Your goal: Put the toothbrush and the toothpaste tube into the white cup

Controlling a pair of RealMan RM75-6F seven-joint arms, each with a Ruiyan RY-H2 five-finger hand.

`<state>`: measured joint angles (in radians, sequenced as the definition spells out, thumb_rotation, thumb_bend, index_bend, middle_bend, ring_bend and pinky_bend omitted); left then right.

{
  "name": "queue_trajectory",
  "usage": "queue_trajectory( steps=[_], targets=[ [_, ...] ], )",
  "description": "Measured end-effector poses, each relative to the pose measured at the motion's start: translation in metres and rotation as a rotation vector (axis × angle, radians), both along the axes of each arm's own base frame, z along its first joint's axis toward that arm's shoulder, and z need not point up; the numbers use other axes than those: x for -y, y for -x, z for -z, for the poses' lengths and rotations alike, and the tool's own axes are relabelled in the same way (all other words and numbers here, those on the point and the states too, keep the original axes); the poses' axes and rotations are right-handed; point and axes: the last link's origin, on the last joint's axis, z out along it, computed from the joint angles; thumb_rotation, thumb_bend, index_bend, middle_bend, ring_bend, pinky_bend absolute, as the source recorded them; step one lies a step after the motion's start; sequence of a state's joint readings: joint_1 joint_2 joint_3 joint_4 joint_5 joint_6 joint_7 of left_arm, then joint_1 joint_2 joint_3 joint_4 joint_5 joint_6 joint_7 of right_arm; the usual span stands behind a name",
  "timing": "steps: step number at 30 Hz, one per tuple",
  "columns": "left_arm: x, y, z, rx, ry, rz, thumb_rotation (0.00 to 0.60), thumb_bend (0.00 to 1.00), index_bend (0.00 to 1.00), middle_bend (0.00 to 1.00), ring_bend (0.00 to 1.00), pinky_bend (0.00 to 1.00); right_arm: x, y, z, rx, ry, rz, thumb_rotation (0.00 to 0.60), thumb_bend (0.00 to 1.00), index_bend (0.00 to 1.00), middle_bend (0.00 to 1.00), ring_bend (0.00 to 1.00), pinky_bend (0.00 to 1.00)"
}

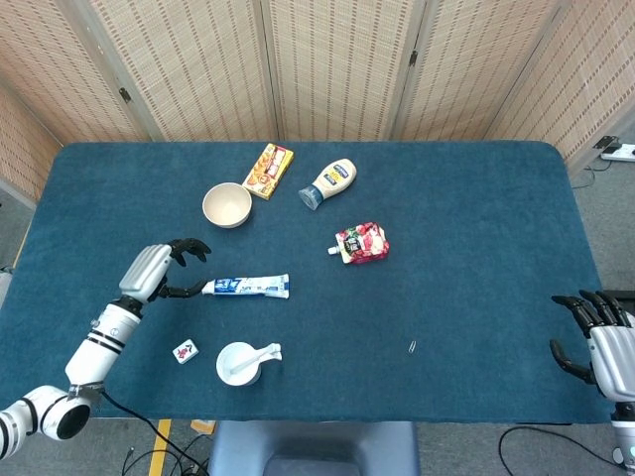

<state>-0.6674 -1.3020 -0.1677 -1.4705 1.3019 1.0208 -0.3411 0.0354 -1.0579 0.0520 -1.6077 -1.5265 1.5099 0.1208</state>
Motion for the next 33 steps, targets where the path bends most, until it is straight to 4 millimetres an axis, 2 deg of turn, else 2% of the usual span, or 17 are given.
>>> queue_trajectory(
  steps=[6, 10, 18, 24, 33],
  targets=[
    [-0.024, 0.001, 0.026, -0.208, -0.007, 0.036, 0.6, 0.33, 0.41, 0.71, 0.6, 0.56, 0.0, -0.001, 0.0, -0.002, -0.003, 0.001, 0.6, 0.28, 0.25, 0.28, 0.14, 0.12],
    [-0.031, -0.003, 0.046, -0.302, 0.024, 0.064, 0.6, 0.33, 0.34, 0.74, 0.63, 0.57, 0.001, -0.001, 0.0, -0.003, -0.003, 0.001, 0.6, 0.28, 0.25, 0.28, 0.14, 0.12],
    [-0.039, -0.015, 0.076, -0.391, 0.118, 0.078, 0.6, 0.33, 0.3, 0.78, 0.69, 0.58, 0.002, 0.0, 0.001, -0.003, -0.007, 0.003, 0.6, 0.28, 0.25, 0.28, 0.14, 0.12],
    [-0.042, -0.023, 0.094, -0.457, 0.161, 0.087, 0.6, 0.33, 0.3, 0.79, 0.69, 0.59, 0.001, 0.002, 0.0, -0.002, -0.004, 0.009, 0.6, 0.28, 0.25, 0.28, 0.14, 0.12],
    [-0.046, -0.031, 0.113, -0.528, 0.144, 0.095, 0.6, 0.33, 0.35, 0.85, 0.76, 0.67, 0.0, 0.004, 0.0, 0.001, -0.002, 0.008, 0.6, 0.28, 0.25, 0.28, 0.14, 0.12]
  ],
)
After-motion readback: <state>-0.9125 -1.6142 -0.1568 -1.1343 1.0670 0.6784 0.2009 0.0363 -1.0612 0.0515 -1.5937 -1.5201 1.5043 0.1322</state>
